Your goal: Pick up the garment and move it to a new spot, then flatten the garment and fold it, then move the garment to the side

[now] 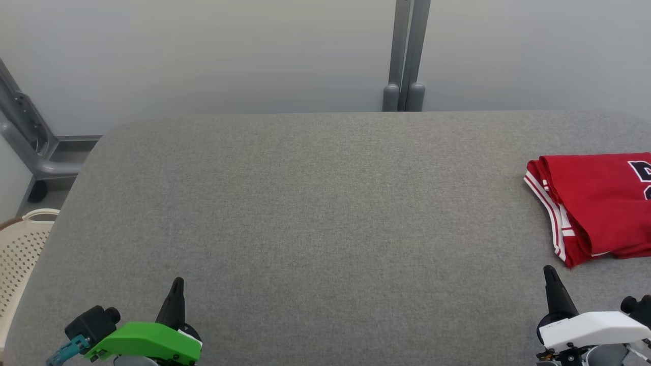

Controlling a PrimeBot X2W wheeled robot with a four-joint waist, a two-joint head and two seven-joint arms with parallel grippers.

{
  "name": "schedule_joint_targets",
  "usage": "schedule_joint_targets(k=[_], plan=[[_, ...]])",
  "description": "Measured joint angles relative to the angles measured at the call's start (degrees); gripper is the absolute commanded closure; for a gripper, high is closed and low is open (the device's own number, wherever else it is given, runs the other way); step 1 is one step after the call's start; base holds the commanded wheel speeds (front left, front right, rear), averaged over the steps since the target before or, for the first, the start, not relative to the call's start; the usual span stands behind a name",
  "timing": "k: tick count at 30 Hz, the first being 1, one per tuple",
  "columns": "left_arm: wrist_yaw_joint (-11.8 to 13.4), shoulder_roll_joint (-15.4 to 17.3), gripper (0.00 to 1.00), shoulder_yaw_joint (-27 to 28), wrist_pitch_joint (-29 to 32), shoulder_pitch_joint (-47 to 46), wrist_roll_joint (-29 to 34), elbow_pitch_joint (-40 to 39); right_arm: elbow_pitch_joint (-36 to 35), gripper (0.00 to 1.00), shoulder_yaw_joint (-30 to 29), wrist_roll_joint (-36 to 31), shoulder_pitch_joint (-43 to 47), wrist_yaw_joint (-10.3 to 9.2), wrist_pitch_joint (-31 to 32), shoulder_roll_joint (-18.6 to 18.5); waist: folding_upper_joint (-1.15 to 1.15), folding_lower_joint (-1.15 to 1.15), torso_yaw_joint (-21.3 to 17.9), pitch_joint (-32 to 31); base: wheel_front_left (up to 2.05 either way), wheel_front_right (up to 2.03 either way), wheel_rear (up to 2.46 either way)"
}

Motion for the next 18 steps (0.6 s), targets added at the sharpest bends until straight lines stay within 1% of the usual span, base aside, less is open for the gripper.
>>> schedule_joint_targets(k=[18], plan=[[-1.2,-0.9,1.0,2.1,3.1,-2.8,-11.2,0.1,-1.5,1.0,-0.6,12.4,-0.3,-0.03,1.6,-0.1,0.0,0.0,-0.5,1.0,0.0,0.0,0.0]])
